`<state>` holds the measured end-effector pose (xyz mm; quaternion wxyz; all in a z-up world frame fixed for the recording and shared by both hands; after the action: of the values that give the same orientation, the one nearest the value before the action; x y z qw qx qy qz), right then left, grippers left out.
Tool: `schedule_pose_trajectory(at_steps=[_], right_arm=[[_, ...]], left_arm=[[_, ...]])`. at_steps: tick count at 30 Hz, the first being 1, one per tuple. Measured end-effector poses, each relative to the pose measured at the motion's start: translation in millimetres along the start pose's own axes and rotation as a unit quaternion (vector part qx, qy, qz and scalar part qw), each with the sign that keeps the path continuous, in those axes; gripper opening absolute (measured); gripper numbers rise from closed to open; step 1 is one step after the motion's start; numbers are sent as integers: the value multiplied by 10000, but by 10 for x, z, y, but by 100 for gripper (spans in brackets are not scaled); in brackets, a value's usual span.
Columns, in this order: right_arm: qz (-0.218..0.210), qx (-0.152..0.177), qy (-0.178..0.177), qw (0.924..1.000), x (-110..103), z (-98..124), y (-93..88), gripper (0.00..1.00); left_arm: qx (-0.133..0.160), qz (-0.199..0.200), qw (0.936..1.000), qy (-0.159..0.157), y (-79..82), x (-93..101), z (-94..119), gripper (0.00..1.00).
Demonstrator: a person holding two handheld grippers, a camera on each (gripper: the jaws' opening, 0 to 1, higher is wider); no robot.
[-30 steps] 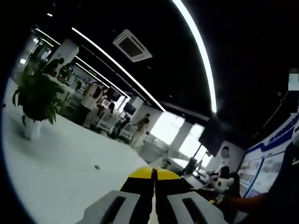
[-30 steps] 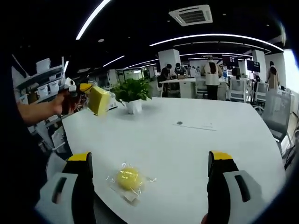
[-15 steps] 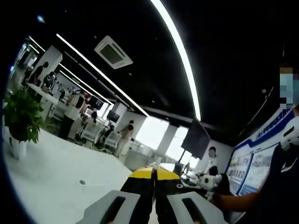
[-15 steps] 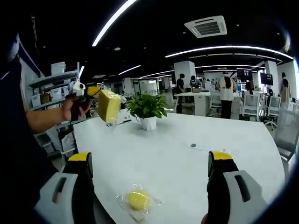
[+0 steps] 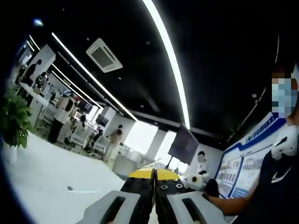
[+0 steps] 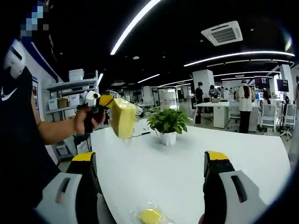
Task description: Compare the silicone blocks by pressing each to a similar depth, holding the contact briefly, and releasing to observe deformation and rebound differences across the visible hardness samples.
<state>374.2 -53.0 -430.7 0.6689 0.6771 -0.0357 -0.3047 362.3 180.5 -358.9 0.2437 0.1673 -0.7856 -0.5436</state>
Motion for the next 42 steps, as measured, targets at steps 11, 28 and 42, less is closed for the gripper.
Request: schedule_pose_trajectory(at_steps=[11,28,42], right_arm=[[109,-49,700,9975,-293,-288,208,86],[-94,160,1538,9879,-654,-535,407,77],[-33,161,1883,9820,-825,-633,394,56]], left_arm=[[168,74,9994,-287,119,165,-66,0],[277,198,9968,-718,187,441,-225,0],[254,372,9951,-879,96,592,-260,0]])
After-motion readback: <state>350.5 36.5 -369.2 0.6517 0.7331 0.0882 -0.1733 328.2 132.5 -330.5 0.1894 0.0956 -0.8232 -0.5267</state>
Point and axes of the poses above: the point that each gripper's makers call its tool centre point, and the gripper's own axes: z roughly backward along the fingers, x roughly to its right, y roughly out of its top, the point moved 4 cm from there along z, roughly backward along the fingers, and after that the axes turned 15 degrees about -z, right-handed, at the moved point
